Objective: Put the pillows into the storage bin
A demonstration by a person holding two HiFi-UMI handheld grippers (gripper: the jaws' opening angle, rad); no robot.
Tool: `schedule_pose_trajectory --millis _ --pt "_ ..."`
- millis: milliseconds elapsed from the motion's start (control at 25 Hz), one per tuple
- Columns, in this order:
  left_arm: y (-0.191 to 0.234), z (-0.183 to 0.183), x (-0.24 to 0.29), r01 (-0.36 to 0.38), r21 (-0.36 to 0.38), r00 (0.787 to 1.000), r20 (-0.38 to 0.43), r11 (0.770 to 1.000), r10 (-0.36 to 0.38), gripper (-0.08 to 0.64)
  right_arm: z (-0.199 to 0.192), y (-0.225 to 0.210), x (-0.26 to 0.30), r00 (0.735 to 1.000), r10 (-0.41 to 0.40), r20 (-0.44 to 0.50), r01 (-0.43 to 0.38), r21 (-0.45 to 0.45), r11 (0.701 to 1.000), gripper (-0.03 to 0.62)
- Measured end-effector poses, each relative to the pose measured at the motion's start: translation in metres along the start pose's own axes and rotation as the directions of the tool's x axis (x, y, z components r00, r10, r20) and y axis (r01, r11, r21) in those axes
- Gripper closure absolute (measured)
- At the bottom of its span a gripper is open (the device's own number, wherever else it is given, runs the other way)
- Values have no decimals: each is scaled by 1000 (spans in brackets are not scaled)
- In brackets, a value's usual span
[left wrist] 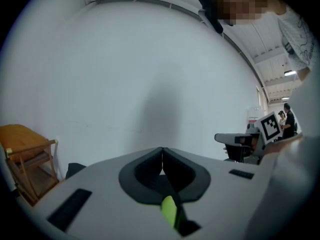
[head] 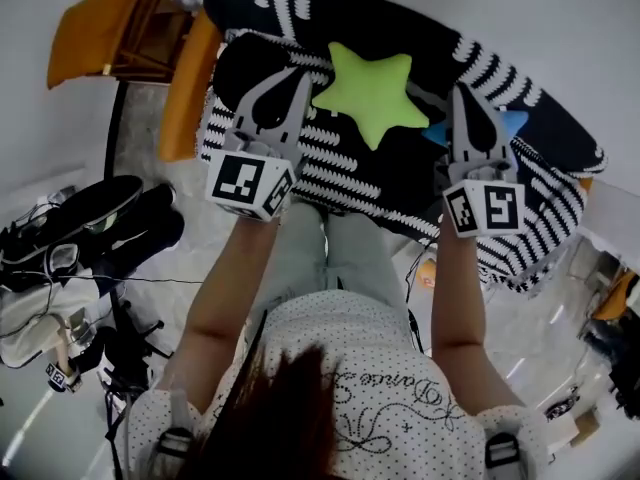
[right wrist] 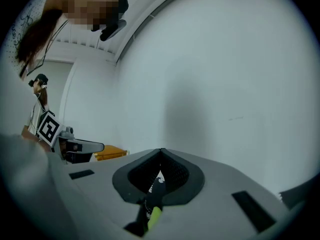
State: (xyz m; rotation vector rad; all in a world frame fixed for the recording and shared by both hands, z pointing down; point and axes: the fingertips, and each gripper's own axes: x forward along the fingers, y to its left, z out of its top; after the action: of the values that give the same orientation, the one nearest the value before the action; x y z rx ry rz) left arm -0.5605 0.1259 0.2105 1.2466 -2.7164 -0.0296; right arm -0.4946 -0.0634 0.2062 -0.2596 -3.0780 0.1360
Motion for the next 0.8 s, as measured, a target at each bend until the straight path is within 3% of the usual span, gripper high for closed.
schedule_pose_trajectory --millis 320,480,800 --pt "17 -50 46 -23 -39 998 -55 999 21 555 -65 -34 26 997 -21 -81 24 47 999 578" --pt "32 -82 69 -1 -55 997 -83 999 -4 555 -103 -46 43 992 -68 -109 77 84 993 571" --pt "70 -172 113 25 -120 992 -118 992 -39 555 -221 -81 84 967 -145 -210 180 160 970 528"
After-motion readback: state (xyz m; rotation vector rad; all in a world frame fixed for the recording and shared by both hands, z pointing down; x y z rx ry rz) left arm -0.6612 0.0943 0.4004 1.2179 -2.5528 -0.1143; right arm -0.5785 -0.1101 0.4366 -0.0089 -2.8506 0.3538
